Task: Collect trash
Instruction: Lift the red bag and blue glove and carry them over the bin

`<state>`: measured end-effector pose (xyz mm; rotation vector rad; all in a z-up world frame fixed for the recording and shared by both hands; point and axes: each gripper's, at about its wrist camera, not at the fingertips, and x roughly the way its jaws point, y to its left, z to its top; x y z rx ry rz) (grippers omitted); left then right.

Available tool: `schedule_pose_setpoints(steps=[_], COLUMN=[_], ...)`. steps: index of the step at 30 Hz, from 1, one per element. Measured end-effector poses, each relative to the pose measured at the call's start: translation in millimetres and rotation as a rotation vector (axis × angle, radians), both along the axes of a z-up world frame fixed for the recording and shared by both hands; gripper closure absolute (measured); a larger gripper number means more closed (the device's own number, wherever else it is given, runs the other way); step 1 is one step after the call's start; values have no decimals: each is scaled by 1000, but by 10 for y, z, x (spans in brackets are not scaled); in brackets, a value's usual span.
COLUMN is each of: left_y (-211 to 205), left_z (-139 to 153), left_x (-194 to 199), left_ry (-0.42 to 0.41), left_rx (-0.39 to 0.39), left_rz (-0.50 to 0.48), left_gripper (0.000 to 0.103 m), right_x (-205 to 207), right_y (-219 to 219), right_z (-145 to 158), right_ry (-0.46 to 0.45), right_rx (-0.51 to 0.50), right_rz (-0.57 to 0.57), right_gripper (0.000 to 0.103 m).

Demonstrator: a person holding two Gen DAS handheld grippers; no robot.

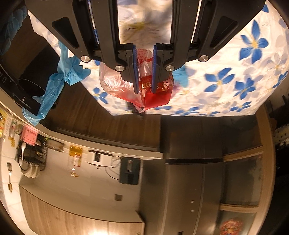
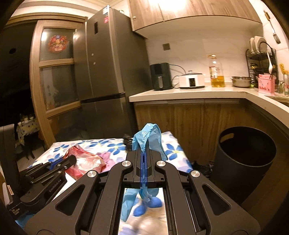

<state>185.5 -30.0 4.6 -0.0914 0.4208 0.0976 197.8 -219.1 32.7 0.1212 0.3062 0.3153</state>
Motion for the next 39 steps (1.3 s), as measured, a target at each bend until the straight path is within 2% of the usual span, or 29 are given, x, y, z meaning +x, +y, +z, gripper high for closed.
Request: schedule_pose_setpoints(steps=[15,31,39], left_y=[-759,-1703,-2093], left_z=[82,400,438], left_x=[386,764,1040], left_ry=[-12,-81,-80], left_rx=[42,53,37], left_rz=[-148,-330,-409], left_gripper=[90,90,90], right_x=[129,296,479], right_y=[-677,-1476,-1886], right_z=[14,246,362], right_ry=[1,-31,-56], right_rx=[10,9,8], right_rz=[-138,-310,-396], right_gripper=[102,102,102])
